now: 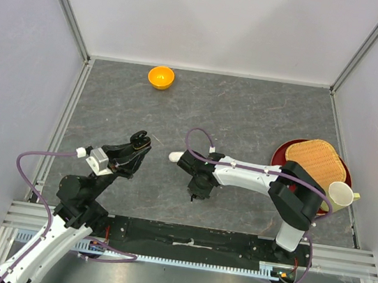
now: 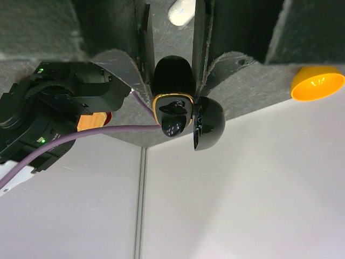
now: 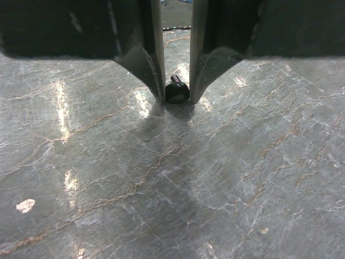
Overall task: Insert the wireless bluetooth earbuds into the charging case
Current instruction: Pick up the earbud from the center of the board.
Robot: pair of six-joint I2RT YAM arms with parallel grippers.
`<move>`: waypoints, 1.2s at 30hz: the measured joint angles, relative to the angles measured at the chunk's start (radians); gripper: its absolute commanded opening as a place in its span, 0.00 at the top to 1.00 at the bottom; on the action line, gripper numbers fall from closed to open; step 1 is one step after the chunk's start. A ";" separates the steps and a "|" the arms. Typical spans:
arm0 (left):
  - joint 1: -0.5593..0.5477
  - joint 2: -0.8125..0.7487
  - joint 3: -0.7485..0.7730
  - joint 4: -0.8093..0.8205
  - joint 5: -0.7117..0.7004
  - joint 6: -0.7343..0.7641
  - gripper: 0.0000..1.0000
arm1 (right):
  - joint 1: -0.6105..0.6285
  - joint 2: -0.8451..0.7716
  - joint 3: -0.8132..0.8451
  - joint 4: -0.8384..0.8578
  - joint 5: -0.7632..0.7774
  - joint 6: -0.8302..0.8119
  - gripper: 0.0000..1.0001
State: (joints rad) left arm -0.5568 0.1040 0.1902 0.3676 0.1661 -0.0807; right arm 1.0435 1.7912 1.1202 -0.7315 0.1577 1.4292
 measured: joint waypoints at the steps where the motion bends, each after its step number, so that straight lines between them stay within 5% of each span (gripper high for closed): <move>1: 0.000 0.000 0.000 0.000 0.000 0.000 0.98 | 0.000 0.000 0.000 0.000 0.000 0.000 0.76; 4: 0.000 0.000 0.000 0.000 0.000 0.000 0.98 | 0.000 0.000 0.000 0.000 0.000 0.000 0.78; 10: 0.000 0.002 0.000 0.000 0.000 0.000 0.98 | 0.000 0.000 0.000 0.000 0.003 -0.005 1.00; 16: 0.000 0.010 0.000 0.000 0.000 0.000 0.98 | -0.003 -0.037 0.000 -0.003 0.083 -0.029 1.00; 21: 0.000 0.029 0.000 0.000 0.000 0.000 0.98 | -0.002 -0.219 -0.047 0.068 0.199 -0.056 1.00; 36: 0.000 0.123 -0.001 0.055 0.042 0.000 0.98 | 0.085 -0.630 -0.251 0.566 0.572 -0.249 1.00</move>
State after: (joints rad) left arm -0.5568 0.2268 0.1894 0.4221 0.2085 -0.0807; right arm 1.1290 1.1614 0.8696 -0.1658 0.7300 1.1805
